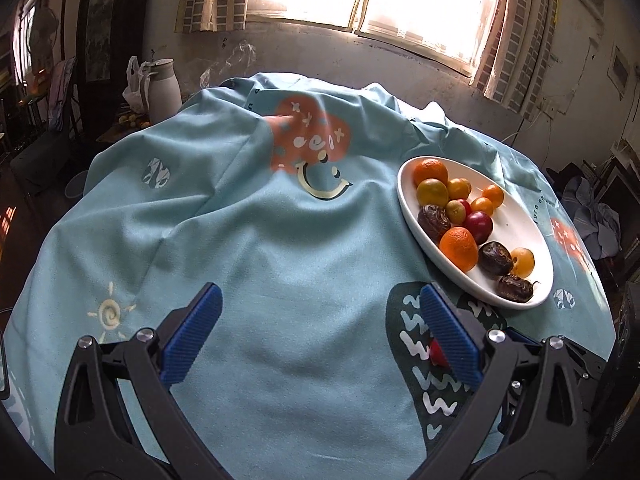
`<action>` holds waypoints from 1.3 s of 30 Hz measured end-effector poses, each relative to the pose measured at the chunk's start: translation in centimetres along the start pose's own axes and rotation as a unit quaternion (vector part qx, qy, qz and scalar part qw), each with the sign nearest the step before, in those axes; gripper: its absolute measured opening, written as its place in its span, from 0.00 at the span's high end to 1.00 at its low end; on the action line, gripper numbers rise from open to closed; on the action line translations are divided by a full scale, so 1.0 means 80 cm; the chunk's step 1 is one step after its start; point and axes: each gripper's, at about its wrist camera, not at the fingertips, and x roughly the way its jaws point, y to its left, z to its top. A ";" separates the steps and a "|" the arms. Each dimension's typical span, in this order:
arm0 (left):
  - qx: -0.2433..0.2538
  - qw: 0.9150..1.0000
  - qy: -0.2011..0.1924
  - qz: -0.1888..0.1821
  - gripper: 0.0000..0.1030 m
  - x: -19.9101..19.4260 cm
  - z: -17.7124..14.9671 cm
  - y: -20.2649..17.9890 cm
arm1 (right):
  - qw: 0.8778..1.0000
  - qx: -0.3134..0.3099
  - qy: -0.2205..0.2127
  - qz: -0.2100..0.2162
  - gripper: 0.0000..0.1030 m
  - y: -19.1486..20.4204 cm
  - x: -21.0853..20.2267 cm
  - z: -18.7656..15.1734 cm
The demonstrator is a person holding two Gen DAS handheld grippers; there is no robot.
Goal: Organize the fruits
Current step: 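Grasp a red tomato with the right tool while left grasps another red tomato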
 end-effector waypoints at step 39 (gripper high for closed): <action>0.192 0.973 0.055 -0.114 0.52 0.037 -0.061 -0.115 | 0.991 0.122 -0.046 -0.015 0.70 -0.067 -0.076 -0.005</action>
